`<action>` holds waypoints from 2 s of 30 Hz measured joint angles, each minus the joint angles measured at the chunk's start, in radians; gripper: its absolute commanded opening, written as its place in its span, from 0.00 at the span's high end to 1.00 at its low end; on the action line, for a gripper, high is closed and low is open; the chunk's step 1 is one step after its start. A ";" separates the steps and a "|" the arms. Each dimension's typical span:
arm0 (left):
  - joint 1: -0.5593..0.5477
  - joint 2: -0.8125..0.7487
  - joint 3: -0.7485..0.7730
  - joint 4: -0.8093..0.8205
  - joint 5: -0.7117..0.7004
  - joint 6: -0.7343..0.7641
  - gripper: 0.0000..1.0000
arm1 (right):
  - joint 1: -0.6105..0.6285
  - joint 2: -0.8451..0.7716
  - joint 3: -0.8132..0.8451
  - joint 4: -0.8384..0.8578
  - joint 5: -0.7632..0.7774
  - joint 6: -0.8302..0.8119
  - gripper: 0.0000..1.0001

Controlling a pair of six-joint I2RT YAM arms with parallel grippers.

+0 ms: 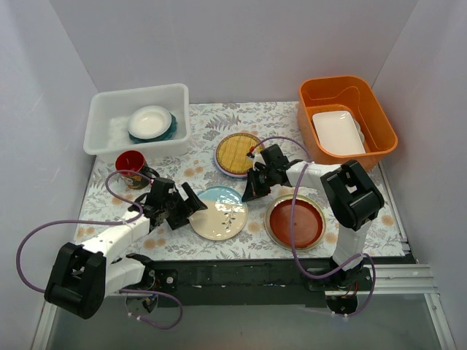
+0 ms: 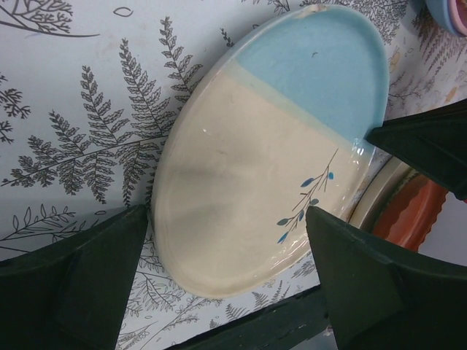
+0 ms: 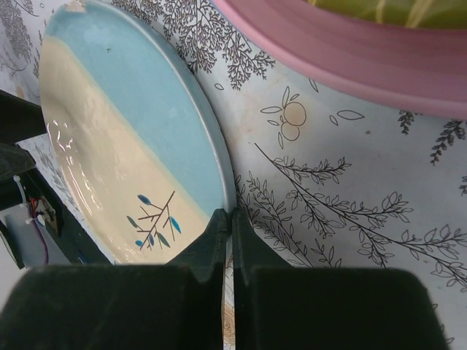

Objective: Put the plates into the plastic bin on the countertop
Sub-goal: Pick up the plate at the center of the board.

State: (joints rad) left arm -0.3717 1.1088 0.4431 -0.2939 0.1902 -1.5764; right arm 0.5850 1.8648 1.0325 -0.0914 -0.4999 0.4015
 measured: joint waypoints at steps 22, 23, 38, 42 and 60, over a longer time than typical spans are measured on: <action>-0.004 -0.105 -0.125 0.166 0.026 -0.060 0.13 | -0.004 0.003 0.011 -0.008 0.011 -0.013 0.99; -0.004 -0.118 -0.133 0.167 0.026 -0.064 0.13 | -0.004 0.003 0.011 -0.008 0.011 -0.013 0.99; -0.003 -0.208 -0.285 0.386 0.058 -0.127 0.17 | -0.018 0.007 0.015 -0.003 0.012 -0.015 0.99; -0.002 -0.195 -0.312 0.469 0.066 -0.134 0.19 | -0.023 0.007 0.018 -0.004 0.021 -0.018 0.99; -0.002 -0.223 -0.403 0.621 0.067 -0.167 0.32 | -0.023 0.007 0.019 -0.004 0.023 -0.023 0.99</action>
State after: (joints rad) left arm -0.3740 0.8856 0.0399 0.3271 0.2573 -1.7435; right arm 0.5621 1.8721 1.0512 -0.0952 -0.4767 0.3790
